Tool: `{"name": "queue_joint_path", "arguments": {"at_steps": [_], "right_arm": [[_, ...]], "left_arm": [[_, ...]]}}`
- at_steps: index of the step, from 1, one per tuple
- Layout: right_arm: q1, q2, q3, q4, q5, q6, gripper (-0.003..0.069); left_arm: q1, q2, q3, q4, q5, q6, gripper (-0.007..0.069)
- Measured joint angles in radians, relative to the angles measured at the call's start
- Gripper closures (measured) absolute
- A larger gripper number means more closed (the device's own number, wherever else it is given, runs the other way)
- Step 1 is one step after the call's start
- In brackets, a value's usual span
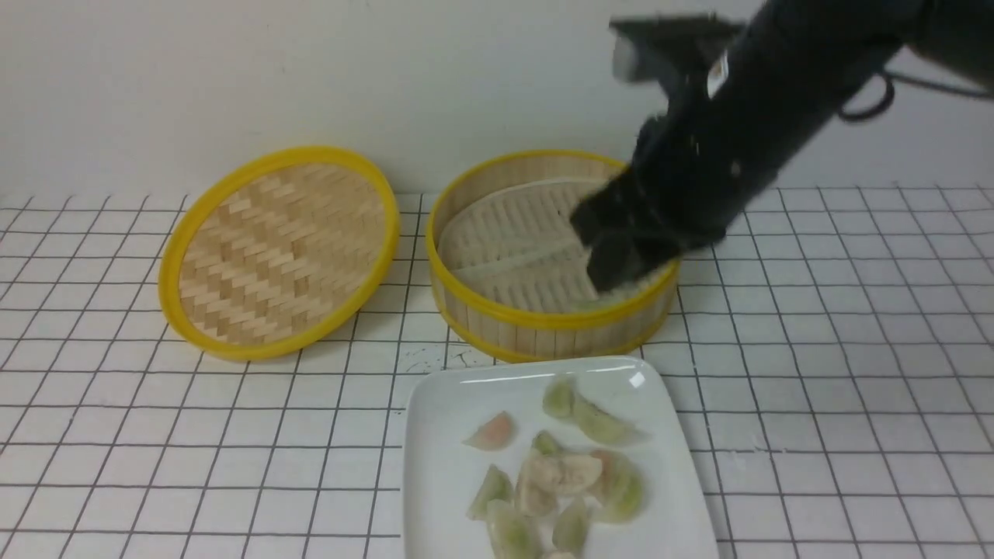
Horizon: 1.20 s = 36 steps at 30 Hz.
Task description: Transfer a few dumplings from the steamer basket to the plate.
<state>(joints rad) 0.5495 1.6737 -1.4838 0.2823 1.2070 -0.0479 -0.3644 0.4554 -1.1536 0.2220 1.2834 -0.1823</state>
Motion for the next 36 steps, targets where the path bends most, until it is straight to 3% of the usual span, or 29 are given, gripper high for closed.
{"name": "queue_joint_path", "arguments": {"at_steps": [6, 11, 14, 19, 22, 23, 25, 30, 32, 36], "right_arm": [[0.126, -0.058, 0.391, -0.024, -0.218, 0.113, 0.0517], [0.138, 0.005, 0.456, -0.042, -0.337, 0.152, 0.0496], [0.138, 0.039, 0.455, -0.046, -0.361, 0.153, 0.0452], [0.138, 0.063, 0.418, -0.057, -0.346, 0.153, 0.0258], [0.138, 0.047, 0.371, -0.069, -0.273, 0.139, 0.0232], [0.138, 0.039, 0.359, -0.069, -0.252, 0.131, 0.0238], [0.138, -0.042, 0.322, -0.077, -0.164, 0.117, 0.0326], [0.138, -0.335, 0.322, -0.132, -0.136, 0.149, 0.0587], [0.138, -0.508, 0.349, -0.168, -0.192, 0.179, 0.0644], [0.138, -0.883, 0.479, -0.269, -0.361, 0.235, 0.0671]], "left_arm": [[0.0, 0.0, 0.077, 0.021, 0.0, 0.001, 0.0631], [0.0, 0.0, 0.116, 0.021, -0.001, 0.001, 0.0631], [0.0, 0.0, 0.12, 0.021, 0.0, -0.002, 0.0631], [0.0, 0.0, 0.12, 0.0, -0.001, -0.003, 0.0631], [0.0, 0.0, 0.121, -0.018, -0.001, -0.003, 0.0631], [0.0, 0.0, 0.121, -0.022, -0.001, -0.003, 0.0631], [0.0, 0.0, 0.126, -0.039, -0.01, -0.003, 0.0631], [0.0, 0.0, 0.13, -0.045, -0.11, -0.004, 0.0631], [0.0, 0.0, 0.13, -0.046, -0.162, -0.006, 0.0631], [0.0, 0.0, 0.13, -0.047, -0.251, -0.007, 0.0631]]}}
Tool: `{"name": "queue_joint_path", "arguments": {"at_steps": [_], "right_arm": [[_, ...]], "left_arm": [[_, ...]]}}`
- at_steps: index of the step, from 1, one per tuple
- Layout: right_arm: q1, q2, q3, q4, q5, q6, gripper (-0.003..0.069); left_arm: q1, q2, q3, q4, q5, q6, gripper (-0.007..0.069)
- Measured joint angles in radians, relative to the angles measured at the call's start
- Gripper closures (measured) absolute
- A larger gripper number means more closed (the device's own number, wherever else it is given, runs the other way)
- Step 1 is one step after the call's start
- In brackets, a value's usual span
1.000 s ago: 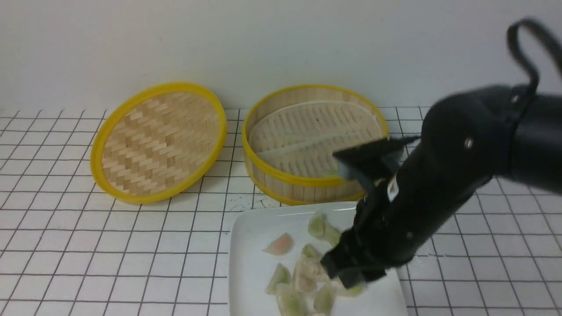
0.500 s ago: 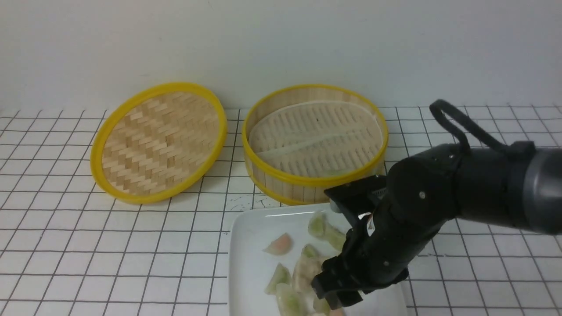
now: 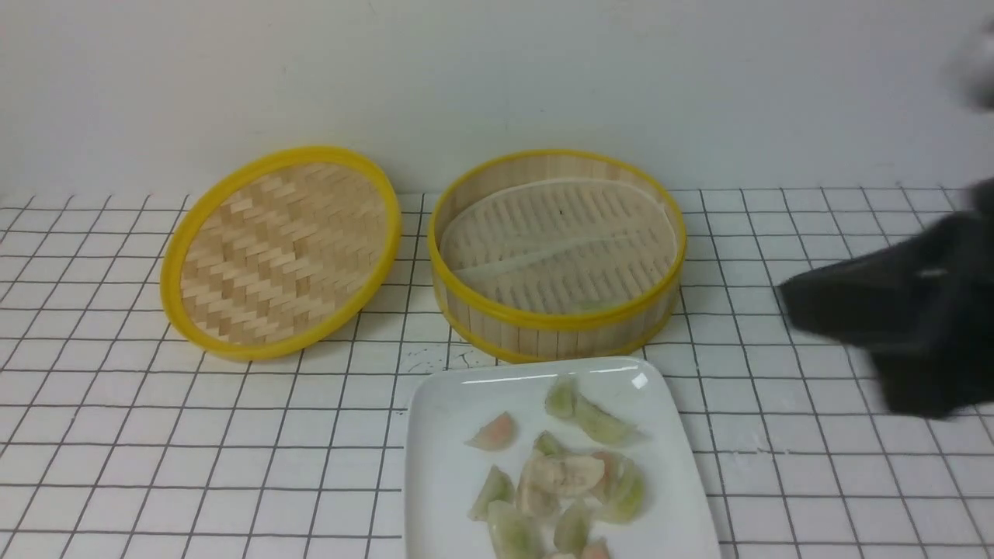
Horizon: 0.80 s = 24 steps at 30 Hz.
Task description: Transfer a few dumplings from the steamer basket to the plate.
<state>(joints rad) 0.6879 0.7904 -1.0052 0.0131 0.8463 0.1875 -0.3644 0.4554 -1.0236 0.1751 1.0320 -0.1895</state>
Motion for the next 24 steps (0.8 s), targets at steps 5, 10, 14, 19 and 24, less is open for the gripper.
{"name": "queue_joint_path", "arguments": {"at_steps": [5, 10, 14, 19, 24], "right_arm": [[0.0, -0.372, 0.235, -0.132, -0.198, 0.091, 0.0672], [0.0, -0.733, 0.506, -0.353, -0.321, 0.358, 0.0672], [0.0, -0.803, 0.582, -0.488, -0.322, 0.522, 0.0672], [0.0, -0.806, 0.595, -0.562, -0.36, 0.598, 0.0672], [0.0, -0.807, 0.595, -0.567, -0.366, 0.602, 0.0672]], "left_arm": [[0.0, 0.0, 0.0, 0.0, -0.095, 0.0, 0.0631], [0.0, 0.003, 0.0, 0.0, -0.192, 0.0, 0.0631], [0.0, 0.004, 0.001, 0.002, -0.241, 0.0, 0.0631], [0.0, 0.004, 0.002, -0.004, -0.232, 0.0, 0.0631], [0.0, 0.004, 0.003, -0.002, -0.154, 0.0, 0.0631]]}}
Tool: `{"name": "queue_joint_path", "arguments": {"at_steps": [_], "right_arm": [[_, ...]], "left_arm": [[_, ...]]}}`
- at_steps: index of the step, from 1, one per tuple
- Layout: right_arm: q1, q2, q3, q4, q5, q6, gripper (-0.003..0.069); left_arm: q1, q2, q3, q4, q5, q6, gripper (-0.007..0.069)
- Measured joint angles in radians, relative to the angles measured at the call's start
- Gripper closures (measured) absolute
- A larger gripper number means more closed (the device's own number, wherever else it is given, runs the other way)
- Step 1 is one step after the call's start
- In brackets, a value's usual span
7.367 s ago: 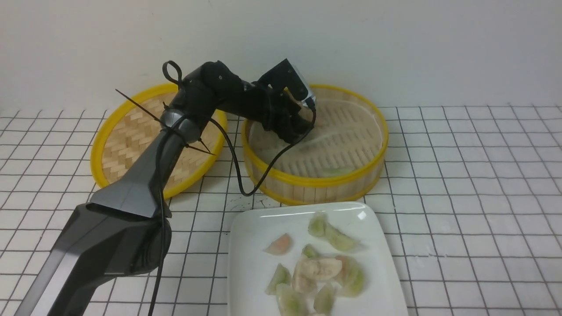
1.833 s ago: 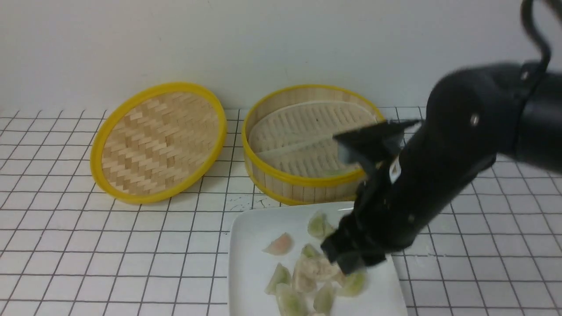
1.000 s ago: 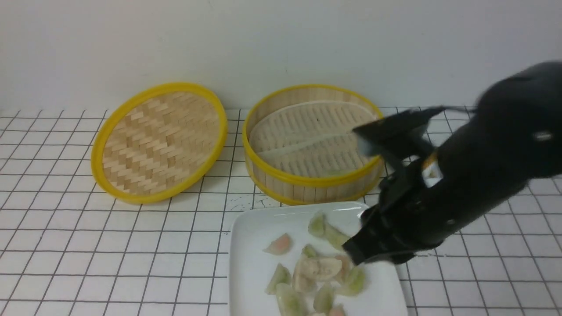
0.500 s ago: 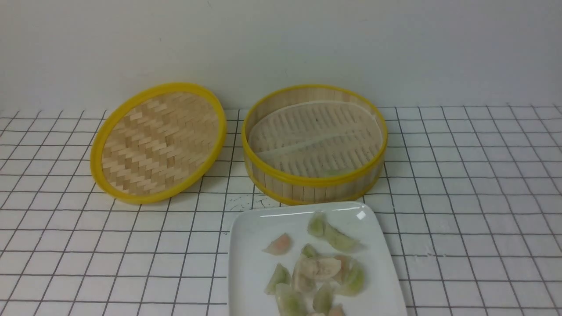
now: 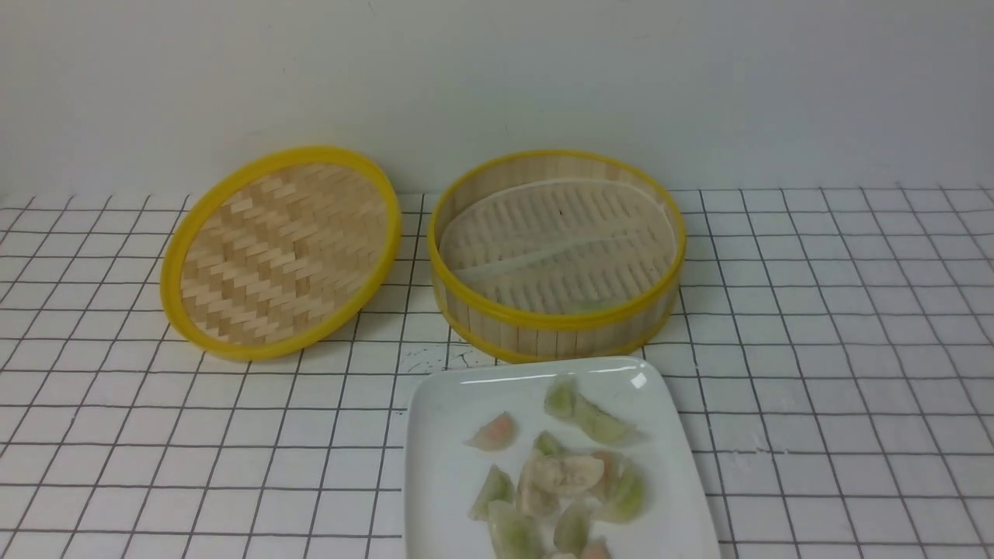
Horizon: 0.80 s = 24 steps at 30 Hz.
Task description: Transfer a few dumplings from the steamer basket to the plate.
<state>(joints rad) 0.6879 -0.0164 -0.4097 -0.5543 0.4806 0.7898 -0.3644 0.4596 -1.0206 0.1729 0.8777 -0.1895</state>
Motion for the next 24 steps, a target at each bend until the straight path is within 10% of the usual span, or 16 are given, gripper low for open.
{"name": "queue_joint_path", "arguments": {"at_steps": [24], "right_arm": [[0.0, 0.0, 0.0, -0.007, 0.0, 0.002, 0.0669]], "left_arm": [[0.0, -0.006, 0.024, 0.029, 0.02, 0.0, 0.0631]]}}
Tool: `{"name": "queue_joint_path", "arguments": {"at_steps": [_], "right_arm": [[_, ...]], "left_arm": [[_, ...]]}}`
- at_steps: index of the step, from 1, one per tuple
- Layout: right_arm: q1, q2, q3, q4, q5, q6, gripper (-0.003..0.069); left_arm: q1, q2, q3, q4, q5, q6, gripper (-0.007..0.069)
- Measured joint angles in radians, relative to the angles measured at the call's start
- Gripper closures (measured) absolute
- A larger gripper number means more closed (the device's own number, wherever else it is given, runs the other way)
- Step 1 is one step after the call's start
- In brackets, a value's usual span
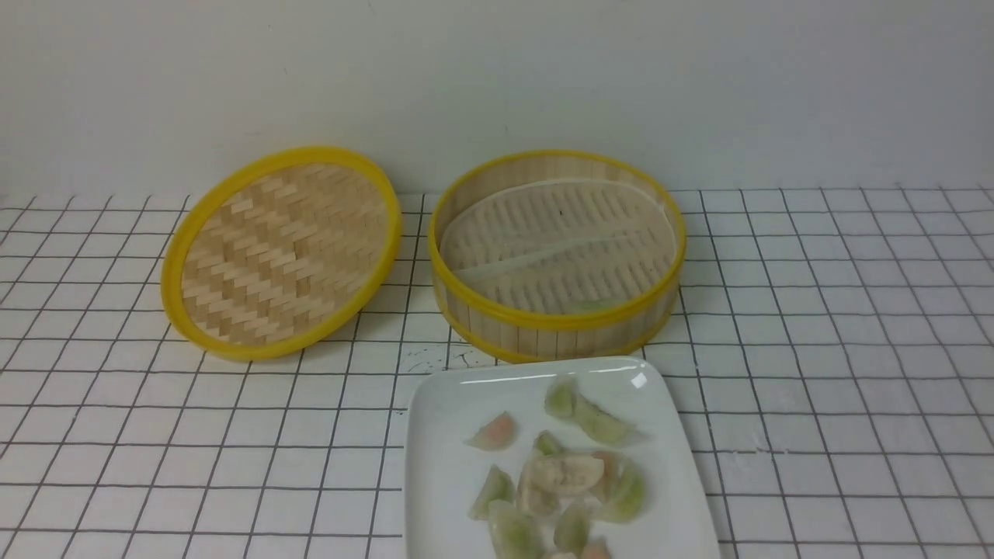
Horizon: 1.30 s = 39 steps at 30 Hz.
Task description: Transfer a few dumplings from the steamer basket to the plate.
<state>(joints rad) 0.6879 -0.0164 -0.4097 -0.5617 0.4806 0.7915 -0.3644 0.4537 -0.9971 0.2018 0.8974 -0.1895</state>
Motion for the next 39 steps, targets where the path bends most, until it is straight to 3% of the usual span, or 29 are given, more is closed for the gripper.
{"name": "queue_joint_path", "arguments": {"at_steps": [5, 15, 19, 39], "right_arm": [[0.0, 0.0, 0.0, 0.0, -0.001, 0.0, 0.0669], [0.0, 0.0, 0.0, -0.002, -0.001, 0.0, 0.0669], [0.0, 0.0, 0.0, -0.003, -0.004, 0.0, 0.0669], [0.0, 0.0, 0.0, -0.003, -0.004, 0.0, 0.0669]], "left_arm": [[0.052, -0.075, 0.174, -0.014, -0.144, 0.034, 0.0631], [0.332, -0.421, 0.847, -0.162, -0.491, 0.125, 0.0631], [0.342, -0.463, 1.004, -0.167, -0.531, 0.13, 0.0631], [0.342, -0.463, 1.024, -0.171, -0.512, 0.129, 0.0631]]}}
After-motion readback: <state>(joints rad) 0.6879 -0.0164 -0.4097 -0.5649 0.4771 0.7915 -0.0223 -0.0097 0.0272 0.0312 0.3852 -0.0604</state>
